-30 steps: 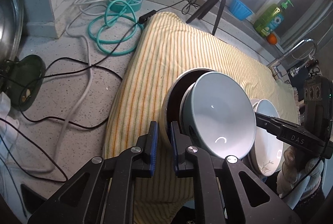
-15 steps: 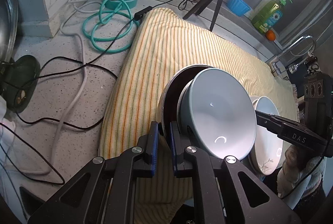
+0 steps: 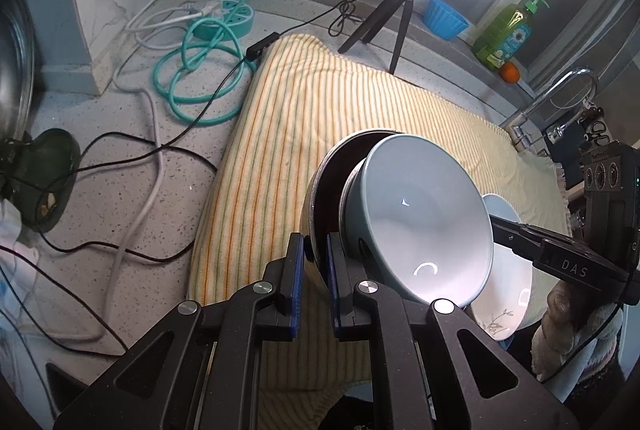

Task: Organize plates and bowls
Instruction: 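Lift the nested bowl stack and carry it toward the plate stack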

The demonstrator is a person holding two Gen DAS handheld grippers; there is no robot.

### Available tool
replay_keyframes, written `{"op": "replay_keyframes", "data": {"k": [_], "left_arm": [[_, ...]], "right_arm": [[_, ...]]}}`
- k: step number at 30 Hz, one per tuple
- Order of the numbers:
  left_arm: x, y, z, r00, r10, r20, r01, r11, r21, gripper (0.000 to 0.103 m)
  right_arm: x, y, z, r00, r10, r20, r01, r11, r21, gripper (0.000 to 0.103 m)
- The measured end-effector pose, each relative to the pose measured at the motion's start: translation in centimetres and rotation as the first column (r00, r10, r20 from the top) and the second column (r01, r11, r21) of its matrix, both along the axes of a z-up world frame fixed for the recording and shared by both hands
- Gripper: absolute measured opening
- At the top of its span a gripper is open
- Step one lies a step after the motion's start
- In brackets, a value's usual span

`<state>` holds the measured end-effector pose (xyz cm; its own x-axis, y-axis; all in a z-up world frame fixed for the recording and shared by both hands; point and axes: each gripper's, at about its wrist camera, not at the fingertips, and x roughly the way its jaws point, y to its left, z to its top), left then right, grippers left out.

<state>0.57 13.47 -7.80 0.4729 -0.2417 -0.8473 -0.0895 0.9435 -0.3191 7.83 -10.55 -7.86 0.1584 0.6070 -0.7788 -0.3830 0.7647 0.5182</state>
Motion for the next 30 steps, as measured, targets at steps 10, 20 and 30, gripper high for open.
{"op": "replay_keyframes", "data": {"k": [10,20,30], "left_arm": [[0.4,-2.4,2.9,0.996,-0.06,0.069,0.06,0.998,0.007,0.009],[1.2,-6.2,3.3,0.986,-0.145,0.084,0.147,0.989,-0.013,0.009],[1.9,-10.9,2.5,0.966,-0.249,0.064,0.251,0.968,-0.029,0.009]], "right_arm": [[-0.6,-3.1,3.4,0.997,-0.052,0.056,0.05,0.998,0.032,0.011],[-2.1,-8.0,5.0,0.987,-0.132,0.089,0.131,0.991,0.023,0.011],[-3.8,-13.2,5.1,0.967,-0.241,0.087,0.242,0.97,-0.002,0.011]]}}
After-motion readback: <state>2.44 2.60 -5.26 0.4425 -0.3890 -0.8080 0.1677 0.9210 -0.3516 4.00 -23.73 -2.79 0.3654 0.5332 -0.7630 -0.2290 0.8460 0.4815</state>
